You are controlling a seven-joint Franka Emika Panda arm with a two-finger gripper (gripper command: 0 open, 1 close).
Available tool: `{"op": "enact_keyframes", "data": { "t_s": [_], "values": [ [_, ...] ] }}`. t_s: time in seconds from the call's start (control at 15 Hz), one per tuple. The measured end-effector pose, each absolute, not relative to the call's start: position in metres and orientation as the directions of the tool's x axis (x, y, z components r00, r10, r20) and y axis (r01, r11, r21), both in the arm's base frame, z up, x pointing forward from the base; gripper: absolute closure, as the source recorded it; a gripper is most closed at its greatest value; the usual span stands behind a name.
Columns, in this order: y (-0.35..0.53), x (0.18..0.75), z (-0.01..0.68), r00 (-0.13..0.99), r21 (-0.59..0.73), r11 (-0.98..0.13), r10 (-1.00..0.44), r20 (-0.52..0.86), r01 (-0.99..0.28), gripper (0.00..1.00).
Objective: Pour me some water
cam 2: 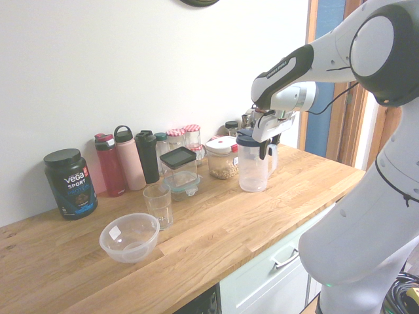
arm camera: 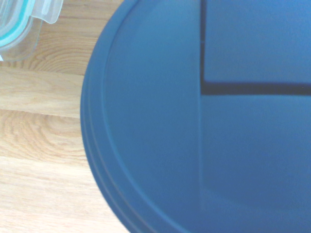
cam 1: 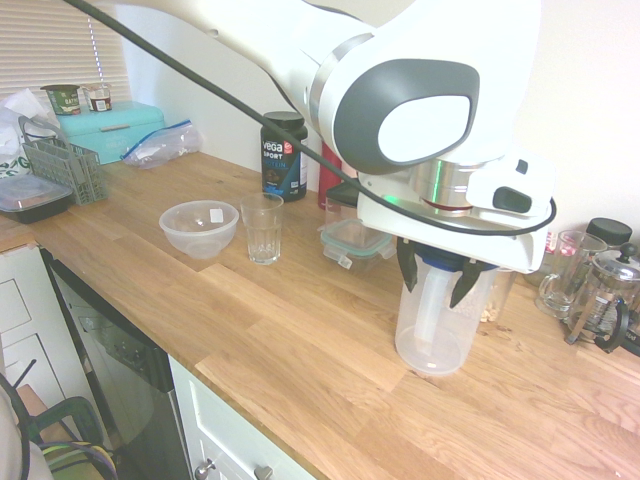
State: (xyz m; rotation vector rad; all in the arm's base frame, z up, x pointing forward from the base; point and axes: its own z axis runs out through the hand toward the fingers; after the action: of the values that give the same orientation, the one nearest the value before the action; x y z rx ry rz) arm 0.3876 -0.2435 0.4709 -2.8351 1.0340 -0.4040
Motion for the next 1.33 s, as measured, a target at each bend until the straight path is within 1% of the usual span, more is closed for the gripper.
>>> {"op": "enact_keyframes", "data": {
  "t_s": [0.6, 0.8, 0.93, 1.07, 1.2, 1.33],
  "values": [
    [-0.254, 0.382, 0.474, 0.719, -0.180, -0.751, -0.660, 0.218, -0.635, 1.00],
    [-0.259, 0.381, 0.497, 0.735, -0.175, -0.767, -0.641, 0.222, -0.617, 1.00],
    [-0.257, 0.376, 0.535, 0.778, -0.151, -0.815, -0.579, 0.244, -0.560, 1.00],
    [-0.235, 0.370, 0.576, 0.838, -0.104, -0.874, -0.484, 0.252, -0.474, 1.00],
    [-0.189, 0.368, 0.605, 0.889, -0.045, -0.925, -0.376, 0.259, -0.378, 1.00],
    [-0.135, 0.371, 0.621, 0.932, 0.030, -0.962, -0.256, 0.256, -0.272, 1.00]
  ]
}}
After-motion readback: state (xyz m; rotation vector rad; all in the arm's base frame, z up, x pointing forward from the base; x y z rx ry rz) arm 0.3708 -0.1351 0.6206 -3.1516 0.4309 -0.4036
